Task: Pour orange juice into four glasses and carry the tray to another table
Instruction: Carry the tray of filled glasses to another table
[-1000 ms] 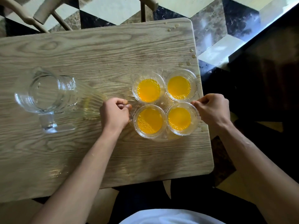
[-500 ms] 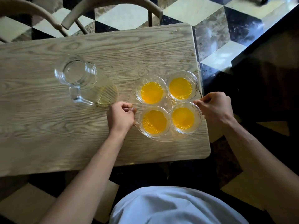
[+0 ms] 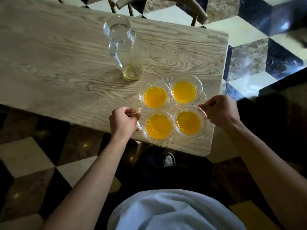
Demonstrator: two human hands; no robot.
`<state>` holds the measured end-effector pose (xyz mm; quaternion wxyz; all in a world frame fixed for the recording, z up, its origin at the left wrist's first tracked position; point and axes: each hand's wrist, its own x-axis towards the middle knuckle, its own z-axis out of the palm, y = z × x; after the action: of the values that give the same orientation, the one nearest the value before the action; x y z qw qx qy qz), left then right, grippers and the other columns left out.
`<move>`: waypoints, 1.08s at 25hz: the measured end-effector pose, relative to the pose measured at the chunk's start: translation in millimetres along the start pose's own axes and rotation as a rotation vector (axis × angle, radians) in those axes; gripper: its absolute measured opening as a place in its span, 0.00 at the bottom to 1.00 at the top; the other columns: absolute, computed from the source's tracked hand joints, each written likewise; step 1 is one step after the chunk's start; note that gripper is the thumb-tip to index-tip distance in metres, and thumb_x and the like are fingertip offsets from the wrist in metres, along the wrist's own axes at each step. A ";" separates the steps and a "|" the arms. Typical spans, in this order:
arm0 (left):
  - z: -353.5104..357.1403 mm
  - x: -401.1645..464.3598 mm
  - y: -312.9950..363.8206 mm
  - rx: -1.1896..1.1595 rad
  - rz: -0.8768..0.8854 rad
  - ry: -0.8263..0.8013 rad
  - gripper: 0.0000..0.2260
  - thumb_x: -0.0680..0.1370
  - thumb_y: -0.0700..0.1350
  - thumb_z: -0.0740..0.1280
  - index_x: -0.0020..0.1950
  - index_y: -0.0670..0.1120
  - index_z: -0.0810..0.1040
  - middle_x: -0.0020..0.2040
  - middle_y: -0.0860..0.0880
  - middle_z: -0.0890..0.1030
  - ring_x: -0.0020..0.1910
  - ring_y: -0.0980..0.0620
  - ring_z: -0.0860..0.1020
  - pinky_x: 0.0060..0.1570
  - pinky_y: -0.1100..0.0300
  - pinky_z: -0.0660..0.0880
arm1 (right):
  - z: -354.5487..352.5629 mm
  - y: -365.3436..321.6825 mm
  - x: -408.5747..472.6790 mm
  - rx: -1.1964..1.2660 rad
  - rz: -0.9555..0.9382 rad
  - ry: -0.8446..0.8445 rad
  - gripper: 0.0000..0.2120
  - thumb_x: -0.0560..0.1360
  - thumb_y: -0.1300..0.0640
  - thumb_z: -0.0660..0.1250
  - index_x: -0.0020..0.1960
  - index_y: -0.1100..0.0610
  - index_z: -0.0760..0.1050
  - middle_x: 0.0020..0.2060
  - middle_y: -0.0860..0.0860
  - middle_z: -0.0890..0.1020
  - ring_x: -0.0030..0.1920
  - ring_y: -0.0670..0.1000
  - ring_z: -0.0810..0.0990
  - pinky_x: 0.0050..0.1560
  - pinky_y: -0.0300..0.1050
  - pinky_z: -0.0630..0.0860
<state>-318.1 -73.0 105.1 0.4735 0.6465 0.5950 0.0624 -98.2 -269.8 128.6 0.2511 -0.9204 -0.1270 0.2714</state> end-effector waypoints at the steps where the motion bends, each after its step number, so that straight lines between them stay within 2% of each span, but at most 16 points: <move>1: -5.1 -6.7 -5.3 -0.017 -0.007 0.017 0.08 0.74 0.37 0.78 0.44 0.49 0.84 0.42 0.46 0.88 0.31 0.52 0.87 0.34 0.53 0.86 | 2.5 -3.6 -0.7 -0.018 -0.026 -0.011 0.11 0.72 0.50 0.79 0.37 0.56 0.84 0.27 0.49 0.83 0.21 0.41 0.77 0.31 0.39 0.76; 3: -14.9 -19.6 -17.2 -0.032 -0.034 0.078 0.05 0.75 0.37 0.77 0.47 0.44 0.85 0.41 0.46 0.87 0.23 0.60 0.81 0.26 0.65 0.79 | 8.1 -14.6 -3.5 -0.032 -0.075 -0.040 0.13 0.72 0.50 0.79 0.33 0.54 0.83 0.22 0.46 0.80 0.17 0.39 0.75 0.32 0.38 0.74; 5: -26.0 -29.6 -30.3 -0.087 -0.072 0.140 0.05 0.75 0.35 0.77 0.46 0.44 0.84 0.40 0.46 0.87 0.22 0.62 0.80 0.24 0.69 0.74 | 15.4 -27.3 -9.5 -0.065 -0.117 -0.071 0.13 0.71 0.49 0.80 0.33 0.54 0.83 0.17 0.44 0.77 0.17 0.37 0.74 0.30 0.37 0.72; 8: -45.0 -44.7 -45.1 -0.136 -0.131 0.189 0.09 0.74 0.36 0.77 0.42 0.49 0.82 0.39 0.48 0.87 0.28 0.57 0.83 0.33 0.60 0.82 | 24.6 -44.9 -18.4 -0.103 -0.172 -0.125 0.12 0.71 0.50 0.79 0.38 0.58 0.85 0.18 0.44 0.78 0.17 0.36 0.74 0.27 0.35 0.69; 10: -59.3 -55.7 -58.5 -0.176 -0.165 0.234 0.10 0.74 0.37 0.78 0.41 0.51 0.81 0.39 0.48 0.87 0.36 0.49 0.86 0.43 0.48 0.86 | 35.5 -60.4 -24.8 -0.098 -0.233 -0.163 0.12 0.71 0.51 0.80 0.39 0.60 0.85 0.24 0.48 0.82 0.17 0.37 0.74 0.29 0.37 0.72; 11: -66.1 -61.1 -64.2 -0.194 -0.178 0.261 0.11 0.74 0.38 0.78 0.40 0.51 0.81 0.39 0.48 0.87 0.39 0.48 0.87 0.45 0.46 0.87 | 40.7 -69.7 -27.1 -0.102 -0.264 -0.183 0.11 0.71 0.52 0.80 0.39 0.60 0.85 0.27 0.49 0.83 0.17 0.37 0.75 0.30 0.38 0.74; 13: -80.9 -71.7 -74.0 -0.205 -0.191 0.322 0.09 0.76 0.38 0.77 0.42 0.50 0.81 0.40 0.50 0.86 0.40 0.50 0.86 0.43 0.53 0.85 | 52.8 -87.7 -32.3 -0.134 -0.303 -0.228 0.11 0.72 0.52 0.80 0.39 0.59 0.84 0.28 0.50 0.83 0.17 0.37 0.75 0.28 0.38 0.74; 16: -99.2 -83.6 -87.5 -0.260 -0.219 0.389 0.06 0.77 0.36 0.75 0.50 0.45 0.83 0.38 0.55 0.83 0.29 0.61 0.82 0.31 0.61 0.83 | 71.5 -114.5 -38.6 -0.185 -0.369 -0.277 0.10 0.72 0.52 0.79 0.39 0.58 0.84 0.27 0.50 0.83 0.18 0.37 0.75 0.22 0.35 0.72; 18: -113.9 -89.9 -99.5 -0.300 -0.258 0.437 0.07 0.78 0.34 0.74 0.53 0.43 0.84 0.38 0.55 0.83 0.27 0.62 0.82 0.29 0.61 0.83 | 87.6 -134.2 -46.3 -0.213 -0.415 -0.316 0.10 0.72 0.52 0.79 0.39 0.58 0.83 0.28 0.50 0.83 0.18 0.37 0.75 0.25 0.37 0.72; 20: -130.1 -92.7 -112.9 -0.326 -0.295 0.464 0.08 0.79 0.33 0.72 0.55 0.41 0.84 0.40 0.54 0.83 0.31 0.60 0.83 0.31 0.61 0.84 | 105.2 -154.1 -55.4 -0.243 -0.460 -0.348 0.10 0.73 0.52 0.78 0.39 0.58 0.83 0.27 0.49 0.83 0.19 0.37 0.76 0.26 0.36 0.71; 23: -154.3 -97.5 -130.5 -0.359 -0.342 0.508 0.10 0.79 0.31 0.70 0.58 0.40 0.84 0.41 0.55 0.83 0.37 0.55 0.85 0.38 0.51 0.87 | 131.2 -180.9 -70.6 -0.280 -0.523 -0.369 0.11 0.73 0.53 0.78 0.35 0.55 0.80 0.21 0.44 0.79 0.19 0.35 0.75 0.24 0.33 0.70; 25: -175.1 -99.0 -147.0 -0.389 -0.360 0.532 0.09 0.79 0.31 0.70 0.57 0.40 0.85 0.42 0.53 0.84 0.40 0.51 0.87 0.41 0.46 0.87 | 153.7 -200.2 -82.5 -0.303 -0.550 -0.392 0.12 0.72 0.52 0.78 0.34 0.55 0.80 0.20 0.44 0.78 0.19 0.35 0.75 0.22 0.32 0.69; 27: -196.3 -98.4 -164.8 -0.391 -0.385 0.555 0.08 0.79 0.32 0.71 0.54 0.42 0.85 0.41 0.53 0.84 0.40 0.49 0.87 0.40 0.46 0.87 | 177.0 -219.8 -95.1 -0.317 -0.567 -0.411 0.11 0.72 0.50 0.78 0.36 0.55 0.82 0.22 0.45 0.80 0.19 0.35 0.76 0.26 0.35 0.70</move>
<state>-589.6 -74.8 146.2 0.4120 0.3791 0.7877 0.2572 -297.4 -50.4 158.2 0.1399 -0.8025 -0.4648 0.3468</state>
